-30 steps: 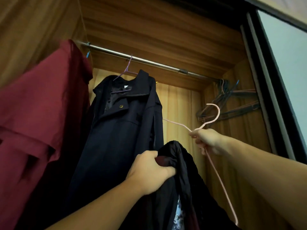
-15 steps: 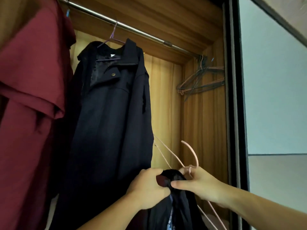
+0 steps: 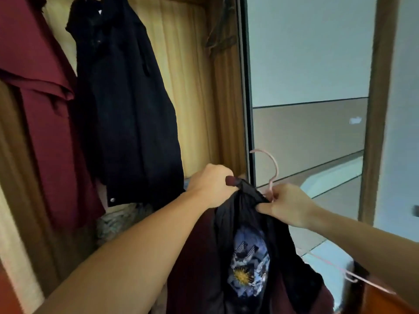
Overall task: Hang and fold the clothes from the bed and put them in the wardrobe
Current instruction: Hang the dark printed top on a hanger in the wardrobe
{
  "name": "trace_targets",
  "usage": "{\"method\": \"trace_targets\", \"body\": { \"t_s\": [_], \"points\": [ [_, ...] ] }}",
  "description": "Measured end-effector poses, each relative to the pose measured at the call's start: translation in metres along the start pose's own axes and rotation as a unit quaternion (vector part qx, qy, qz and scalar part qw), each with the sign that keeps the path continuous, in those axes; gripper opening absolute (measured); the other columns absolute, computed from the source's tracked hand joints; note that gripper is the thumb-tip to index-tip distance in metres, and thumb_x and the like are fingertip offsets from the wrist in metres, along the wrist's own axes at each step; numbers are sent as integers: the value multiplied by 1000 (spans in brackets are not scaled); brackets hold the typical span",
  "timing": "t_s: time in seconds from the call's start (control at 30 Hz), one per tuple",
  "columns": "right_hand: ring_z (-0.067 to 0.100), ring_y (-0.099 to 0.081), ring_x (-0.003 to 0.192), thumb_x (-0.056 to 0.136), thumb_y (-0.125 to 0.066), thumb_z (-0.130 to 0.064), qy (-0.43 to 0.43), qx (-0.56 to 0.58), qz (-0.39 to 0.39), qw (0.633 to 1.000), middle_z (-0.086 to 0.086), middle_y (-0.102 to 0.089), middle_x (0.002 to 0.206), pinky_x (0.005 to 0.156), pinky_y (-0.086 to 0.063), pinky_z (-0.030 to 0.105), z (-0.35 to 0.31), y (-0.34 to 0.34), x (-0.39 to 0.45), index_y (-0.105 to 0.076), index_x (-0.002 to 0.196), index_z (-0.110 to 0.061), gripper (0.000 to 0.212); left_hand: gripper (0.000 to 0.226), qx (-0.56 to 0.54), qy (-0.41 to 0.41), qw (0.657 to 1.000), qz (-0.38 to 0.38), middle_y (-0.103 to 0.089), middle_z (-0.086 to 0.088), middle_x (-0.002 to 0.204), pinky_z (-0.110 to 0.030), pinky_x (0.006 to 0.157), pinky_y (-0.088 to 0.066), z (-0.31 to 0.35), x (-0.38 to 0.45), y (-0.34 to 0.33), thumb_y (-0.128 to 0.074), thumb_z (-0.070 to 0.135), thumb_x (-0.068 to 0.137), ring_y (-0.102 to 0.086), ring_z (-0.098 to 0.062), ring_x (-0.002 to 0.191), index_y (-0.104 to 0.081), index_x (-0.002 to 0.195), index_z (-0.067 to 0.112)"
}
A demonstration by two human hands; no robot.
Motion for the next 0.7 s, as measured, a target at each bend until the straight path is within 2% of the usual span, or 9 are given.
{"method": "trace_targets", "body": {
  "t_s": [0.1, 0.17, 0.23, 0.33, 0.4, 0.47, 0.53, 0.63, 0.7],
  "points": [
    [19, -56, 67, 79, -70, -40, -4, -14, 11, 1000, 1, -62, 69, 54, -38, 27, 7, -1, -31, -65, 72, -14, 27, 28, 37, -72, 997, -20, -52, 7, 69, -27, 48, -28, 51, -14, -15, -61, 31, 84, -53, -23, 68, -49, 59, 26],
    [10, -44, 49, 84, -68, -31, -50, 39, 16, 998, -6, -46, 51, 44, -28, 16, 24, 0, -50, -52, 53, -17, 38, 21, 35, -98, 994, -22, -58, 4, 77, -29, 53, -33, 66, -28, -32, -64, 36, 83, -56, -26, 74, -56, 66, 28],
    [5, -31, 38, 85, -67, -23, -116, 122, 39, 985, -11, -33, 40, 38, -22, 14, 44, -5, -74, -39, 48, -17, 47, 11, -14, -106, 994, -7, -64, 3, 83, -31, 59, -40, 63, -43, -56, -66, 40, 81, -61, -27, 81, -63, 79, 30],
    [13, -34, 45, 82, -65, -17, -173, 137, 90, 971, -3, -35, 45, 44, -25, 23, 60, -13, -112, -40, 51, -14, 40, 16, -113, -98, 989, 3, -66, 3, 81, -33, 61, -46, 49, -79, -108, -67, 42, 77, -63, -26, 80, -59, 82, 30],
    [14, -33, 47, 81, -65, -16, -186, 106, 100, 972, -2, -34, 47, 44, -25, 24, 67, -19, -139, -39, 51, -13, 39, 22, -143, -79, 987, 7, -68, 4, 94, -34, 72, -51, 42, -114, -151, -68, 32, 75, -63, -24, 89, -63, 97, 31],
    [14, -33, 47, 80, -66, -16, -197, 70, 105, 972, -1, -34, 48, 42, -25, 22, 80, -18, -167, -40, 51, -10, 40, 42, -208, -28, 977, -30, -66, 7, 106, -30, 83, -49, 40, -146, -193, -68, 23, 71, -61, -18, 99, -62, 111, 31],
    [15, -35, 49, 80, -68, -18, -213, 29, 93, 972, 1, -38, 51, 44, -26, 23, 95, -13, -195, -48, 56, 0, 36, 47, -287, 15, 955, -73, -65, 8, 107, -30, 86, -50, 55, -171, -226, -65, 20, 67, -62, -16, 99, -59, 112, 32],
    [7, -32, 41, 80, -68, -18, -232, 8, 100, 968, -3, -37, 48, 41, -23, 19, 123, 4, -237, -42, 48, -12, 43, 53, -280, -29, 946, -160, -65, 5, 107, -36, 84, -52, 98, -195, -253, -58, 24, 70, -63, -20, 98, -51, 121, 35],
    [4, -33, 35, 81, -69, -19, -261, 44, 116, 957, -9, -44, 44, 36, -23, 15, 148, 17, -268, -47, 43, -15, 44, 49, -265, -37, 943, -196, -68, 5, 100, -31, 77, -50, 120, -202, -256, -56, 22, 73, -64, -22, 92, -53, 119, 38]
  ]
}}
Point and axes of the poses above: each hand's wrist, its own x-axis towards the middle knuckle, its own y-axis out of the back of the hand, z = x × y, the point moved 6 cm from there along x, towards the middle knuckle
